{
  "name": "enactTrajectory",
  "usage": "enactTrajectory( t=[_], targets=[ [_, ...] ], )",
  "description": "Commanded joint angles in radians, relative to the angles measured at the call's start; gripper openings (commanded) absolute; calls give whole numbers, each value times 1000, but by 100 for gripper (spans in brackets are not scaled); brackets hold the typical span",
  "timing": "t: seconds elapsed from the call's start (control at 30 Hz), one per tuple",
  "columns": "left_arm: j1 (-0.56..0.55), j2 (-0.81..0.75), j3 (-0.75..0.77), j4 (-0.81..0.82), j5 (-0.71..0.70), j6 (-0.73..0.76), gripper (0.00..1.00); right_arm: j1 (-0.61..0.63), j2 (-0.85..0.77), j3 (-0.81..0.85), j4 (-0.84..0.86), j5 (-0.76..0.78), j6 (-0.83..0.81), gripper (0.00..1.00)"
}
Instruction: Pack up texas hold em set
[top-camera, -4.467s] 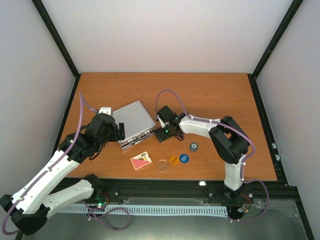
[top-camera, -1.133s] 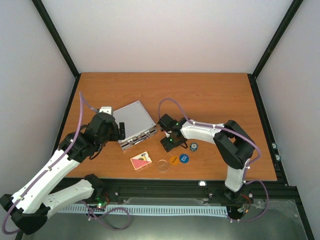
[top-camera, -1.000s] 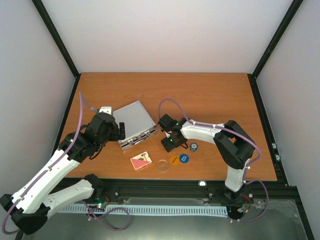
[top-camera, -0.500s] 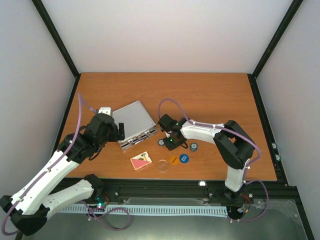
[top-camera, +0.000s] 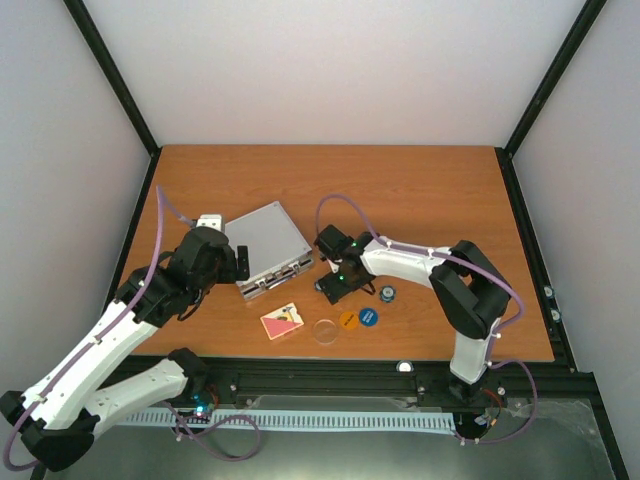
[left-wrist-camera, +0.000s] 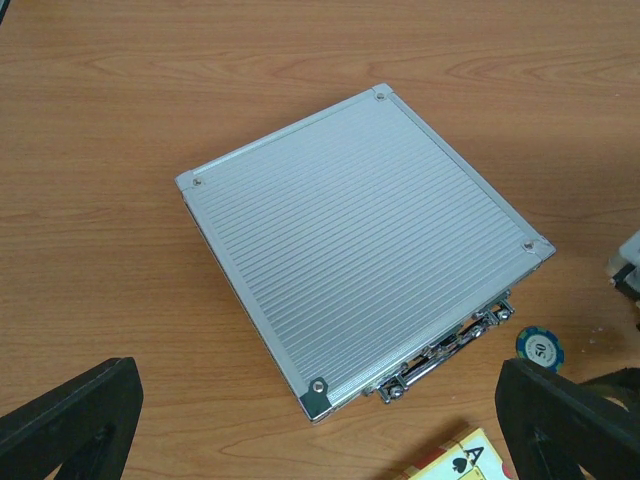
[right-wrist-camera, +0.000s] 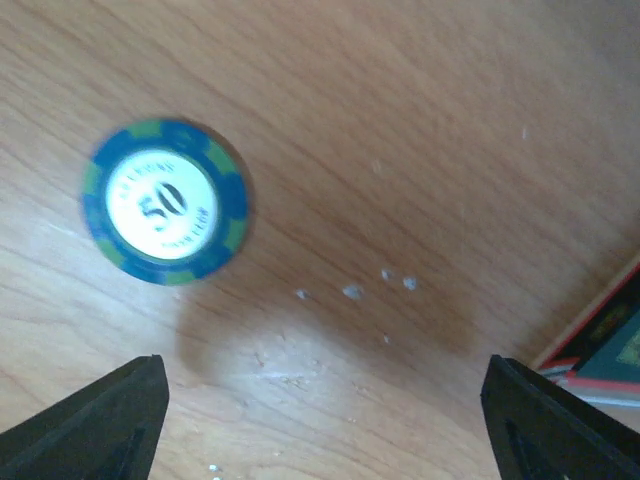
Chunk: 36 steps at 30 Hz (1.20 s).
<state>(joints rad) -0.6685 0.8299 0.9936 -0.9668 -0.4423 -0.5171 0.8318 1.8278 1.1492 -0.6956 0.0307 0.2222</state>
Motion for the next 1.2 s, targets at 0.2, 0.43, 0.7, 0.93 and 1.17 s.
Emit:
enactTrajectory(
  t=[0.2, 0.43, 0.7, 0.93, 1.17],
  targets=[
    [0, 1, 36, 2, -15, 9, 100, 35, 30, 182, -38, -28, -20, 89],
    [0, 0, 50, -6, -13, 18, 100, 35, 106, 200, -17, -55, -22, 81],
    [0, 4, 47, -7, -16, 15, 100, 35, 134, 214, -26, -52, -28, 76],
    [0, 5, 46, -6, -16, 15, 100, 47, 167, 219, -28, -46, -29, 73],
    [0, 4, 44, -3, -12, 14, 100, 56, 199, 230, -35, -14, -21, 73]
  ],
)
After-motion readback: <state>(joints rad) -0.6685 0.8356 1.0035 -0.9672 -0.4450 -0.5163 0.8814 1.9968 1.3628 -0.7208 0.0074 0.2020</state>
